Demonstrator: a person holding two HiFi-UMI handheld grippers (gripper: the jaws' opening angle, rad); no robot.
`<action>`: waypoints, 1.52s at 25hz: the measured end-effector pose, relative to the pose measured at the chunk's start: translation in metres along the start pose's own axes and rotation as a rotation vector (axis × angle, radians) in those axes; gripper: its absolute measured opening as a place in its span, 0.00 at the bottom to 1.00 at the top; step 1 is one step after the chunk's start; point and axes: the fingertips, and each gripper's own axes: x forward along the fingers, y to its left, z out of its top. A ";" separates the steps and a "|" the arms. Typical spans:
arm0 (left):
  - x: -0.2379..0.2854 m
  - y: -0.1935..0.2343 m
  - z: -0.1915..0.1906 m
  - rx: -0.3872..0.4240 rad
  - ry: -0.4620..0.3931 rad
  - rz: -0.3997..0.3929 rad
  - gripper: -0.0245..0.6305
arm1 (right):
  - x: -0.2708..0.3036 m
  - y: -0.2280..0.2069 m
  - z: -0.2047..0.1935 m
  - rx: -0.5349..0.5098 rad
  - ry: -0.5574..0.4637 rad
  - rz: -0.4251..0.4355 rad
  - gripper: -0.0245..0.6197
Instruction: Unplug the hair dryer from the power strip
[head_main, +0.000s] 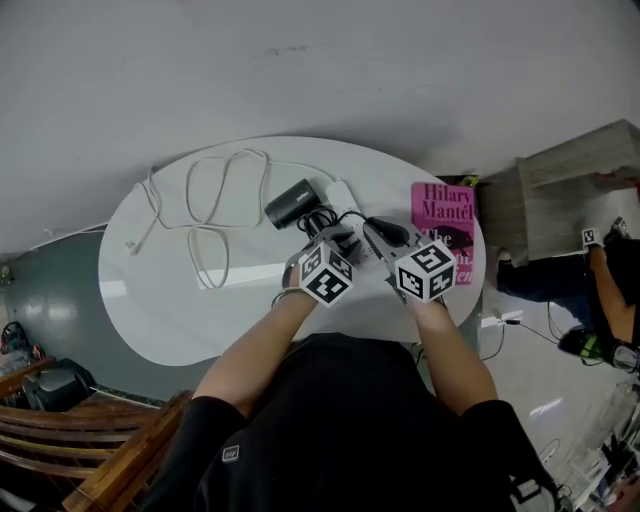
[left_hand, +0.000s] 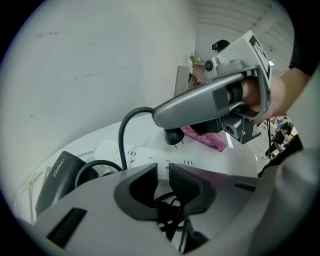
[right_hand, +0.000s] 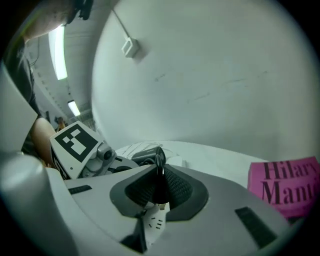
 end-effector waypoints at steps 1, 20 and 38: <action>-0.001 0.000 0.000 -0.014 -0.007 -0.012 0.15 | -0.003 -0.006 -0.005 0.044 0.008 -0.012 0.13; -0.074 0.008 0.007 -0.169 -0.185 0.152 0.15 | -0.074 -0.001 -0.038 0.144 -0.019 -0.020 0.13; -0.230 -0.005 -0.003 -0.273 -0.499 0.300 0.12 | -0.130 0.062 0.024 0.025 -0.208 -0.050 0.12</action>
